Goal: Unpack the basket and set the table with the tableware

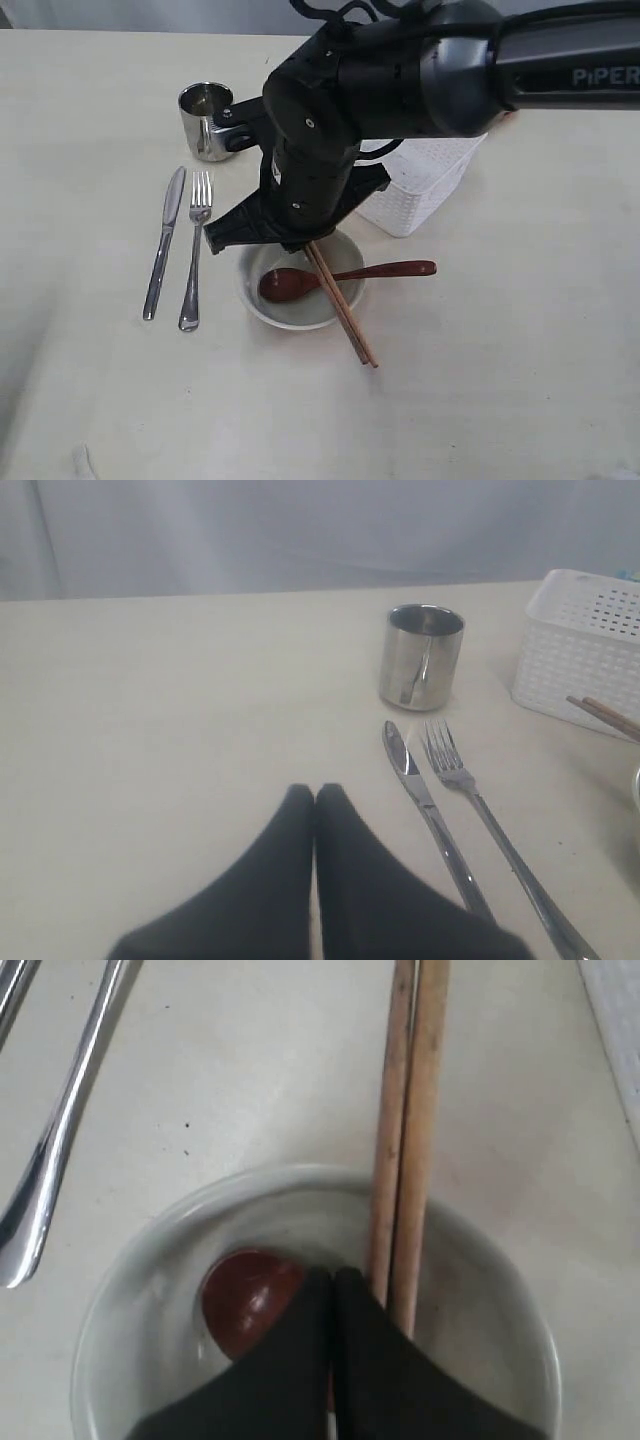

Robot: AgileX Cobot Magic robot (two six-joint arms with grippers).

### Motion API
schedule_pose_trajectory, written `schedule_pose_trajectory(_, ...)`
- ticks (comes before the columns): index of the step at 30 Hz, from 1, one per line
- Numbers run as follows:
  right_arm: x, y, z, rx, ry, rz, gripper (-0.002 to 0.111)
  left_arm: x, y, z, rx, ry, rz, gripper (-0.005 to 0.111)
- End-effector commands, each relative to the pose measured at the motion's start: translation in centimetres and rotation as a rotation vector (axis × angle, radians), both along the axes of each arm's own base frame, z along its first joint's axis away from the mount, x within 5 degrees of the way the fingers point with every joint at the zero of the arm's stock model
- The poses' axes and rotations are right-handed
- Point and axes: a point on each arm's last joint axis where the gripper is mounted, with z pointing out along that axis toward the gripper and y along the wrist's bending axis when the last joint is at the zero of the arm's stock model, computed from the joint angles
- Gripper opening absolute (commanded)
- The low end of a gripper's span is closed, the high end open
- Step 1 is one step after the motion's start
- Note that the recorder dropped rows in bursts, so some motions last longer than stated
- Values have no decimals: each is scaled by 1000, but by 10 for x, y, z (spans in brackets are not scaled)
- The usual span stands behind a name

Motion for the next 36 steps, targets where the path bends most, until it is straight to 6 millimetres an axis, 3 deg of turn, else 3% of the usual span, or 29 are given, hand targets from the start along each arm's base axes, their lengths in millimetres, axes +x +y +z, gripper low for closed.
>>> schedule_pose_trajectory(1, -2, -2, 22, 46, -37, -2, 0, 0, 0, 0, 2, -11, -4, 0)
schedule_pose_trajectory(8, -13, -27, 100, 137, -208, 53, 0, 0, 0, 0, 2, -11, -4, 0)
schedule_pose_trajectory(16, 24, -116, 139, 42, -287, -47, 0, 0, 0, 0, 2, -11, -4, 0)
schedule_pose_trajectory(21, 36, -134, 136, 26, -276, -45, 0, 0, 0, 0, 2, -11, -4, 0)
schedule_pose_trajectory(26, 44, -132, 124, 65, -212, 21, 1, 0, 0, 0, 2, -11, -4, 0)
schedule_pose_trajectory(28, 46, -126, 115, 77, -174, 72, 10, 0, 0, 0, 2, -11, -4, 0)
schedule_pose_trajectory(32, 54, -113, 91, 88, -118, 165, 43, 0, 0, 0, 2, -11, -4, 0)
schedule_pose_trajectory(34, 59, -108, 81, 84, -114, 171, 50, 0, 0, 0, 2, -11, -4, 0)
schedule_pose_trajectory(36, 64, -105, 72, 83, -114, 167, 47, 0, 0, 0, 2, -11, -4, 0)
